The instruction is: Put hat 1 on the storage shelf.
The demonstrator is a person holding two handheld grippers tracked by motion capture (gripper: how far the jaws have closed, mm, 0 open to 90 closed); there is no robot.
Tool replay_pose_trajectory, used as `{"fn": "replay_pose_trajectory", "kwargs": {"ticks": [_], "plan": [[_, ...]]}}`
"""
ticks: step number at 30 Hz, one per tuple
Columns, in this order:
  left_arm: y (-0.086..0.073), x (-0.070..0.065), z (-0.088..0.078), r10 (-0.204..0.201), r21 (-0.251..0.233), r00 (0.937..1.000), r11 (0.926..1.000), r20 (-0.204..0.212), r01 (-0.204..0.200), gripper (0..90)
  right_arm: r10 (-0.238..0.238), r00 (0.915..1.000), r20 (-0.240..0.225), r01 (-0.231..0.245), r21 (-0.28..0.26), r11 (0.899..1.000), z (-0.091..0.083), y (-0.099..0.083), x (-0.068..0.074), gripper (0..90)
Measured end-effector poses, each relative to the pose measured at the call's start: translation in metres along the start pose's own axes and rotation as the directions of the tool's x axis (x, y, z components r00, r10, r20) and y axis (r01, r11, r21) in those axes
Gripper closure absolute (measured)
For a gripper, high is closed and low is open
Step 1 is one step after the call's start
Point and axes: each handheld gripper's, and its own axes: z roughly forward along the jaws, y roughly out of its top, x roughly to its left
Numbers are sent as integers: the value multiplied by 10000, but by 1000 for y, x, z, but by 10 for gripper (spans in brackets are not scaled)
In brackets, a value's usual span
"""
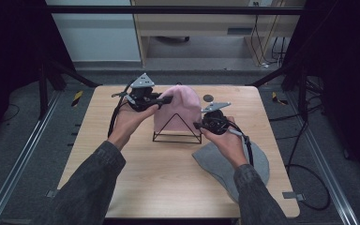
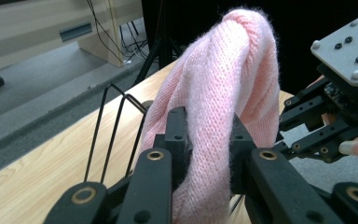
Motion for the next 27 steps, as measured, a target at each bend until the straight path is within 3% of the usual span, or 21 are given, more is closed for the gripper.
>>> {"fn": "replay_pose_trajectory", "kwargs": {"ticks": [6, 10, 19, 27], "plan": [[-6, 1, 3, -181, 97, 9997, 9998, 168, 180, 762, 3, 10000, 23, -3, 139, 9999, 1, -7, -1, 716], [-10, 0, 6, -154, 220, 9996, 9996, 240, 148, 762, -23, 9999, 137, 18, 318, 9995, -4, -15, -1, 634], [-16, -4, 14, -116, 434, 9994, 9990, 334, 101, 764, 163, 9994, 315, -169, 195, 9997, -22, -24, -12, 663], [-17, -5, 13, -42, 557, 9995, 9984, 306, 25, 750, 234, 9989, 411, -242, 196, 9995, -27, -28, -17, 654]]}}
